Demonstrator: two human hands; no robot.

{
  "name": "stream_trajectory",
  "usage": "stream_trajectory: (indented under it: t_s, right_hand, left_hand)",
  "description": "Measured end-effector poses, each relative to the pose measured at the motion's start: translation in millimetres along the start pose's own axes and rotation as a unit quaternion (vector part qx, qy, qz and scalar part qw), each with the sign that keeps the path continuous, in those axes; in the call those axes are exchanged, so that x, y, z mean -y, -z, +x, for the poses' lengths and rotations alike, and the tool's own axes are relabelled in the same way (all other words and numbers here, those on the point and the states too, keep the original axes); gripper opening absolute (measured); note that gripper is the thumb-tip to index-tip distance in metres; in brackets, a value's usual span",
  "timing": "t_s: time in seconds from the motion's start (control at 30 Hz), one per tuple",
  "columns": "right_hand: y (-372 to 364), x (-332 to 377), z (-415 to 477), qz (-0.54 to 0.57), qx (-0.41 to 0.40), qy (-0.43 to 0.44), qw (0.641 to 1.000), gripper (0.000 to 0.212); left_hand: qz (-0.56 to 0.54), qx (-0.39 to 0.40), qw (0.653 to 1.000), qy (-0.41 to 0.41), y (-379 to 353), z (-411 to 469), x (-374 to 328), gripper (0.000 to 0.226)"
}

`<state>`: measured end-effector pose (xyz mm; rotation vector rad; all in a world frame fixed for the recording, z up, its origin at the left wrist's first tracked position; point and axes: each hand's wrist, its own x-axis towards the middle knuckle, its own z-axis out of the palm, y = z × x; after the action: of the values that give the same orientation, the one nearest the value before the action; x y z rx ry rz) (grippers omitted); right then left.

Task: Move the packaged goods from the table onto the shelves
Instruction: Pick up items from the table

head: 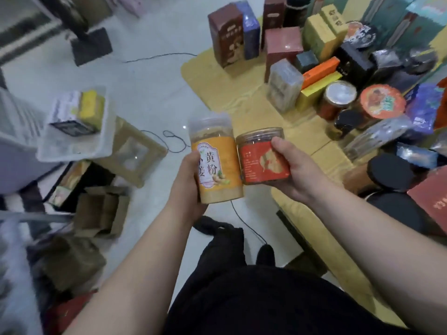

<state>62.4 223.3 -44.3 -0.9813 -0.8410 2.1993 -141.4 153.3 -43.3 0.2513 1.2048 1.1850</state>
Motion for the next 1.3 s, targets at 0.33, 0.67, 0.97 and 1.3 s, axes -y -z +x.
stream_trajectory:
  t_s: [0.33,0.67,0.97,1.3]
  right_hand:
    - [-162.0,-86.1,5.4,-0.144,0.173,-0.093,0.97,0.066]
    - [-413.3,-253.2,-58.3,-0.238,0.428,-0.176,0.854,0.082]
    - [-591.4,-406.0,-206.7,-0.246,0.637,-0.239,0.691,0.087]
    - [-723.0,-469.8,-314.2,-0.234,0.772,-0.237,0.542,0.076]
  left_hand:
    - [-0.101,-0.169,0.967,-0.159,137.4,-163.6,14.7,0.05]
    - [-0.181,-0.414,0.844,-0.288,297.7,-405.7,54.4,0.084]
    - [-0.202,-0.615,0.657,-0.386,348.9,-619.9,132.2,0.079]
    - [-0.22,-0.734,0.488,-0.417,375.7,-733.5,143.6,0.085]
